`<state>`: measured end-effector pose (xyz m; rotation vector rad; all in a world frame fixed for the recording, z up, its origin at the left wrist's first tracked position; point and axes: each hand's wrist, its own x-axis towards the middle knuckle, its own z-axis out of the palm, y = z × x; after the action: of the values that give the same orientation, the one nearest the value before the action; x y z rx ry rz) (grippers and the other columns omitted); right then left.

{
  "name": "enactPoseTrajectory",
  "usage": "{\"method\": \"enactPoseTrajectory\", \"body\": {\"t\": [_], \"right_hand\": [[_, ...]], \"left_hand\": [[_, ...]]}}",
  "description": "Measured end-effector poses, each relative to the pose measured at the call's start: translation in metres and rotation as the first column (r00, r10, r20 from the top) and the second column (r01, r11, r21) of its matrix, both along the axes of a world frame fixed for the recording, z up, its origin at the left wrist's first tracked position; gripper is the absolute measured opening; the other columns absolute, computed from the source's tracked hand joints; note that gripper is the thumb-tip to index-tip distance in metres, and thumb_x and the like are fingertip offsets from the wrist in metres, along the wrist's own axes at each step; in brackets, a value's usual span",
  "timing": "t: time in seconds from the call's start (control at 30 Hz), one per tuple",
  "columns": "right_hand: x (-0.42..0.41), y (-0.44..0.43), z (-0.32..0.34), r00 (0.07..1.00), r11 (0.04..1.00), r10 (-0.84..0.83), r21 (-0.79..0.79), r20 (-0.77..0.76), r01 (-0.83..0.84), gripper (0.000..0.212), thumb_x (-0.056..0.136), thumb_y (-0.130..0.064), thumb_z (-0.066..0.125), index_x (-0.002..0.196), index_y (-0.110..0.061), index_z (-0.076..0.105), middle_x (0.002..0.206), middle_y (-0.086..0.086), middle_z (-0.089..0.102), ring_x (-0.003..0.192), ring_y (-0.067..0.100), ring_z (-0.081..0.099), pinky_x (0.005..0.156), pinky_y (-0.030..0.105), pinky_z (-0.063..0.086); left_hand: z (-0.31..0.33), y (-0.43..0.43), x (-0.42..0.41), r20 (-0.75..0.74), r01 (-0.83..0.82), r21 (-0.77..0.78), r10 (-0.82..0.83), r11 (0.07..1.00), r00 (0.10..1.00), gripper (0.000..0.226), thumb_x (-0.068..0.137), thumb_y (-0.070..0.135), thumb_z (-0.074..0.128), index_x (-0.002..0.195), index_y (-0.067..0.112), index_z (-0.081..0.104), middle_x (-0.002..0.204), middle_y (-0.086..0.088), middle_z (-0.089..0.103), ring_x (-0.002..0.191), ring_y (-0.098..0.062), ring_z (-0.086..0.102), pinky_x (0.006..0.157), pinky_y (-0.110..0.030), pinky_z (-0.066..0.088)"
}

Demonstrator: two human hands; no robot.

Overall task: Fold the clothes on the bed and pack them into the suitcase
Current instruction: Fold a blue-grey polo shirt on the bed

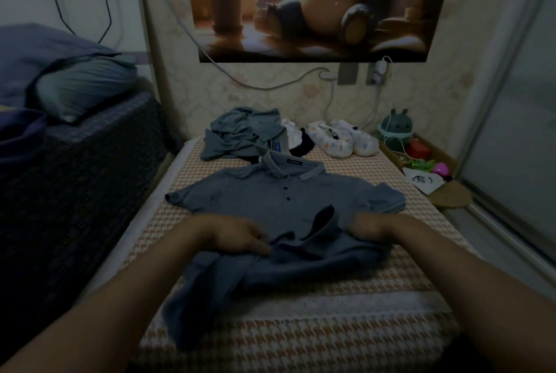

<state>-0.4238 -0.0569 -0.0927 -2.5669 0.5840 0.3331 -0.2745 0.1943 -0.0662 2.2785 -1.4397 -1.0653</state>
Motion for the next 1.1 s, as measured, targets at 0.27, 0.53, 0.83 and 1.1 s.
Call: {"method": "enactPoseTrajectory", "body": {"t": [0.27, 0.53, 0.83, 1.1], "right_hand": [[-0.017, 0.017, -0.017, 0.983, 0.997, 0.056, -0.054, 0.177, -0.047, 0.053, 0.085, -0.019, 0.06, 0.137, -0.018, 0.047, 0.136, 0.0, 0.049, 0.124, 0.021, 0.048, 0.103, 0.031, 0.04], [0.026, 0.009, -0.027, 0.958, 0.993, 0.102, -0.081, 0.266, -0.084, 0.033, 0.09, -0.034, 0.063, 0.063, -0.02, 0.054, 0.069, -0.007, 0.057, 0.064, 0.005, 0.049, 0.059, 0.019, 0.039], [0.085, -0.09, -0.009, 0.823, 0.897, -0.346, -0.099, 0.45, 0.431, 0.035, 0.102, -0.031, 0.039, 0.097, -0.006, 0.063, 0.11, 0.019, 0.065, 0.098, 0.035, 0.06, 0.072, 0.031, 0.04], [0.129, -0.104, -0.031, 0.88, 0.773, -0.321, -0.439, 0.351, 0.457, 0.074, 0.094, -0.032, 0.052, 0.153, -0.017, 0.009, 0.154, 0.015, 0.018, 0.139, 0.035, 0.023, 0.111, 0.049, 0.021]], "left_hand": [[-0.054, -0.03, -0.009, 0.494, -0.117, -0.119, 0.161, 0.986, 0.854, 0.024, 0.095, 0.024, 0.049, 0.109, 0.01, 0.061, 0.12, -0.009, 0.061, 0.105, -0.026, 0.057, 0.081, -0.027, 0.04], [-0.026, -0.033, 0.016, 0.527, -0.017, 0.11, -0.044, 0.994, 0.849, 0.025, 0.077, 0.033, 0.075, 0.076, 0.018, 0.055, 0.08, 0.001, 0.059, 0.071, -0.018, 0.056, 0.061, -0.028, 0.043], [0.008, -0.085, 0.095, 0.239, -0.6, -0.275, 0.658, 0.751, 0.714, 0.019, 0.09, 0.0, 0.054, 0.074, 0.009, 0.055, 0.076, -0.009, 0.064, 0.058, -0.02, 0.063, 0.049, -0.026, 0.054], [-0.029, -0.154, 0.152, 0.234, -0.386, -0.572, 0.594, 0.724, 0.769, 0.041, 0.089, 0.017, 0.065, 0.127, 0.01, 0.052, 0.131, -0.018, 0.052, 0.11, -0.034, 0.054, 0.092, -0.044, 0.049]]}}
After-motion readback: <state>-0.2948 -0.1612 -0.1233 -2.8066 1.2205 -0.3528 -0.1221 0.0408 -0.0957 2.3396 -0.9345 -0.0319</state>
